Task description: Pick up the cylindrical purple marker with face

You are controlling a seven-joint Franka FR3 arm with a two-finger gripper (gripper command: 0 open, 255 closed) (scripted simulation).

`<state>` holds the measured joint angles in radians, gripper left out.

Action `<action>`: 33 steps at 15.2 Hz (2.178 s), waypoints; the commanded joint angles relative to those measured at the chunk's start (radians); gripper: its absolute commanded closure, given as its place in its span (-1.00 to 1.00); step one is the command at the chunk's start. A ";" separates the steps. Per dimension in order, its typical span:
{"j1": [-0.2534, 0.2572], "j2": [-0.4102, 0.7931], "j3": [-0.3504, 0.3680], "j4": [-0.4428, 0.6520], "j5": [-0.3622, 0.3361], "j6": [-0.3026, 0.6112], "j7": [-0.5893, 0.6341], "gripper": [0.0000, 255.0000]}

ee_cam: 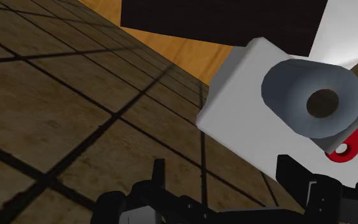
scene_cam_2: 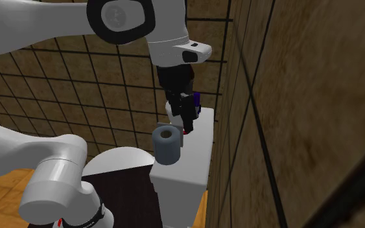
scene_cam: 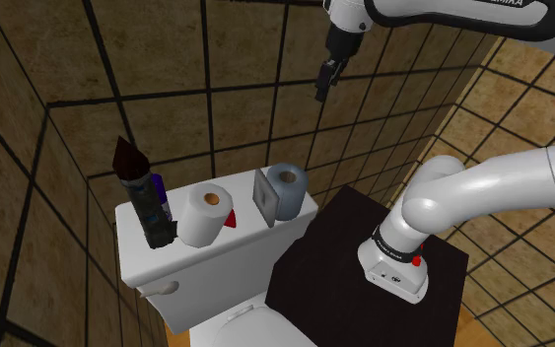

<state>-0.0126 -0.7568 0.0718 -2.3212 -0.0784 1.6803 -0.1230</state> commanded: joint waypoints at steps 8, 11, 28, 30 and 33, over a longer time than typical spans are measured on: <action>0.035 0.136 0.128 0.027 0.076 0.078 0.161 -1.00; 0.046 0.209 0.182 0.056 0.099 0.112 0.230 -1.00; 0.103 0.769 0.446 0.422 0.018 0.231 0.650 -1.00; 0.124 0.850 0.463 0.491 -0.016 0.229 0.702 -1.00; 0.168 0.975 0.476 0.606 -0.071 0.216 0.774 -1.00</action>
<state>0.1367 0.1766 0.5403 -1.7535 -0.1309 1.9007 0.6198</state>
